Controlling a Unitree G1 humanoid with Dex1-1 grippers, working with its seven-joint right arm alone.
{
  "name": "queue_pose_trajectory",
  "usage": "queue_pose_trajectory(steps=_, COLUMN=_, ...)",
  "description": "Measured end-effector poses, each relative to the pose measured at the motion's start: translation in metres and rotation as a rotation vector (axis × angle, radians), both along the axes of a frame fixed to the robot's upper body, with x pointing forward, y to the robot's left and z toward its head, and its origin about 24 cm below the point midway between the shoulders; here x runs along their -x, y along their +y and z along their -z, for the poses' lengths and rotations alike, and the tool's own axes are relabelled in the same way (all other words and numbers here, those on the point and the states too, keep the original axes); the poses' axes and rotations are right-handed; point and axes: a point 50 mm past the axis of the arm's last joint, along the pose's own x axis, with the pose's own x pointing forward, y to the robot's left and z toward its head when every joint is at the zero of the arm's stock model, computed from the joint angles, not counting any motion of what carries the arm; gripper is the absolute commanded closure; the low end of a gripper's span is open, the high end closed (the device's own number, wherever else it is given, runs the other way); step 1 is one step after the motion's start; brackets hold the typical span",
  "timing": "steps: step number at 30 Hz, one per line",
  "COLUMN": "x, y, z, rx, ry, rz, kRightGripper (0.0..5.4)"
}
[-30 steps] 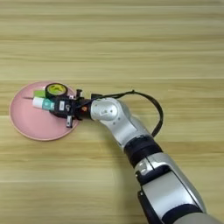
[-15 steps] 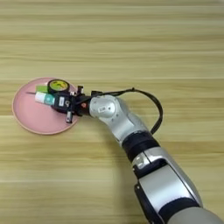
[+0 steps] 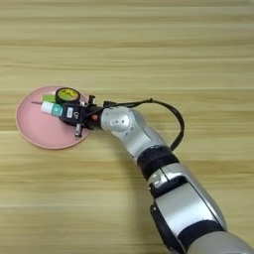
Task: Move the objects on the table
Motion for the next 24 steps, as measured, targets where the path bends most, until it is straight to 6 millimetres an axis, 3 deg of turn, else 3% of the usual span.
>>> queue_pose_trajectory(steps=22, x=-0.0004, y=0.0001, z=-0.0001, rx=0.000, ry=0.000, rz=0.001, kRightGripper=3.93)
queue_pose_trajectory(steps=24, x=-0.0004, y=0.0001, z=-0.0001, rx=0.000, ry=0.000, rz=0.001, kRightGripper=3.56)
